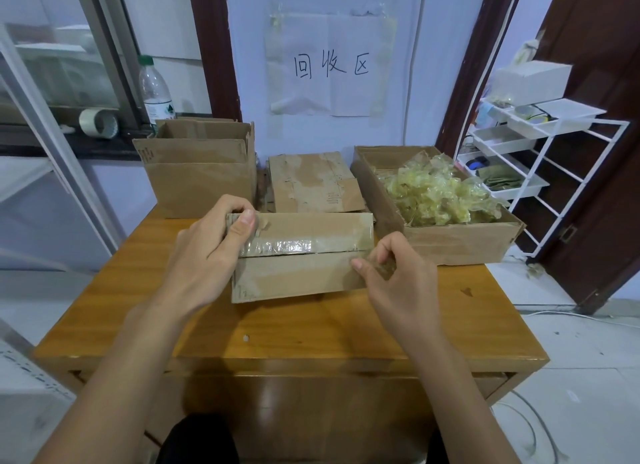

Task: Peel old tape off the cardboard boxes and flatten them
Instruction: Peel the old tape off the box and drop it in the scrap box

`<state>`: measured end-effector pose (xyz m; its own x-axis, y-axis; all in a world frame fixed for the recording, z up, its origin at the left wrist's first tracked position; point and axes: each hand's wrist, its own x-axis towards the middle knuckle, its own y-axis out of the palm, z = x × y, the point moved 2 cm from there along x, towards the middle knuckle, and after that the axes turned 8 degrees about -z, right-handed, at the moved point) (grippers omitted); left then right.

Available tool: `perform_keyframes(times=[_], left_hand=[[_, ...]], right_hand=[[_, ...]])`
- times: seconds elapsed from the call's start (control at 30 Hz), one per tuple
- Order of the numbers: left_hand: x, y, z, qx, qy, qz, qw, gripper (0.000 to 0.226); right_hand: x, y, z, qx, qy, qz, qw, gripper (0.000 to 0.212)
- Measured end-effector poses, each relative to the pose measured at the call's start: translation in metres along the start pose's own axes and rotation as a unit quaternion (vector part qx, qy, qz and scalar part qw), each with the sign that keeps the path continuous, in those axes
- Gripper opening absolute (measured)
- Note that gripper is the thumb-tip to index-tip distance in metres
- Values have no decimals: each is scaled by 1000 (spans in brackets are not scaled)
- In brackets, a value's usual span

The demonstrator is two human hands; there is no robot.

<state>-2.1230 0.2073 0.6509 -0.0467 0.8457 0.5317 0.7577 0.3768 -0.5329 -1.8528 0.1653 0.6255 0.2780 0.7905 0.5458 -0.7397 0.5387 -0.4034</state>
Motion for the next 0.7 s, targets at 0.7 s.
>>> perform_keyframes(times=[0.7], left_hand=[[1,-1,-1,-6,-7,-7,1000,42]], right_hand=[[-1,9,0,-75,-157,-166,971,14]])
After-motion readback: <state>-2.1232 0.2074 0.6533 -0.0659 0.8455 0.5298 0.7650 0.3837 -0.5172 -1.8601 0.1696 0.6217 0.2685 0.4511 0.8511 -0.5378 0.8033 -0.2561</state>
